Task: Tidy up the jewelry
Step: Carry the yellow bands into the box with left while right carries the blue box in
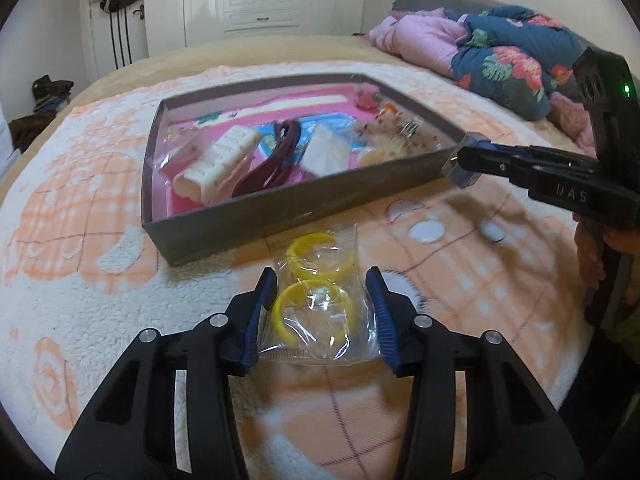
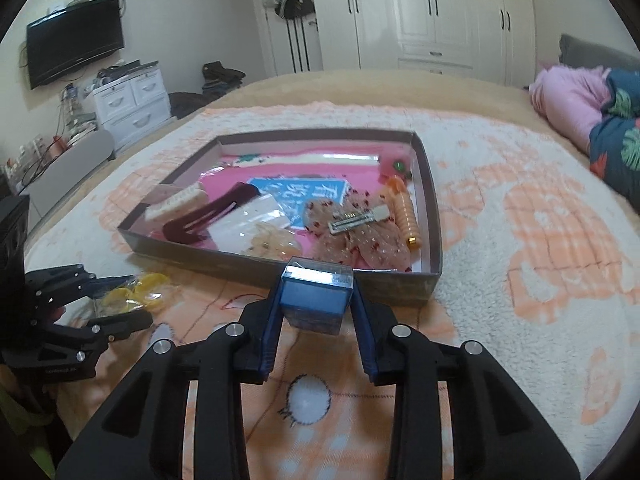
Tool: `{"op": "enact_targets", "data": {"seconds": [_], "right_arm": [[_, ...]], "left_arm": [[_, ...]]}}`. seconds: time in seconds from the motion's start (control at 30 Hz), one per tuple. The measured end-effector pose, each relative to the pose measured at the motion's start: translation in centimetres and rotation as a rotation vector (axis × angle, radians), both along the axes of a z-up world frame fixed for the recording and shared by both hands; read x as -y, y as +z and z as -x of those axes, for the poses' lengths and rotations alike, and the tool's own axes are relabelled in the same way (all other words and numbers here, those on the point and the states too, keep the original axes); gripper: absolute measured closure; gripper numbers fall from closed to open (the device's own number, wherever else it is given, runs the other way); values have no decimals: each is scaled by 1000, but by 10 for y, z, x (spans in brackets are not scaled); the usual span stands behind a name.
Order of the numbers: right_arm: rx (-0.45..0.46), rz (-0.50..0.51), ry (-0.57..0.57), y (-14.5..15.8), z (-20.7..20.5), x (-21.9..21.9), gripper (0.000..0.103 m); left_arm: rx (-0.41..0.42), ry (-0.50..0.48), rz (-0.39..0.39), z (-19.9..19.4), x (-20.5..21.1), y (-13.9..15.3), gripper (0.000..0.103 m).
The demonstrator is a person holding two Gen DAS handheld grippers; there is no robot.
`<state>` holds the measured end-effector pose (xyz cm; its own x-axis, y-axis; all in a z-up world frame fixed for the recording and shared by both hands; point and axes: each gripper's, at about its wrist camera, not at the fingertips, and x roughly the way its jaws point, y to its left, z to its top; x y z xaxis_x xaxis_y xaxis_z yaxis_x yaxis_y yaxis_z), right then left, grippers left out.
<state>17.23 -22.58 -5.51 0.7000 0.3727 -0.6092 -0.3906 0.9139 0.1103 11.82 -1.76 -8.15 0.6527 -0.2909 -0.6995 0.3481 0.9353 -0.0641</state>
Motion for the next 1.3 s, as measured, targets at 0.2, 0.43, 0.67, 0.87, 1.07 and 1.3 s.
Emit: {"op": "enact_targets", "data": {"seconds": [0.2,0.43,0.67,0.87,1.07,1.3], "right_arm": [[71,-15,-22,25,8,12,72],[146,-6,-56,47,2,15,72],[182,23,-69,55,-11,16,72],[162,35,-85,44,-31,17,72],[116,46,-96,21,-46,14,72],[55,55,-88,-1,-54,5,72]], "left_arm": [[107,-10,71,2,2,42,66],[194,16,121,-22,6,74,66],[212,23,130,-47,16,81,66],[172,38,126,-76,22,66,66],[133,38,122,-91,27,50,66],[95,33,119,-100,31,35,65]]}}
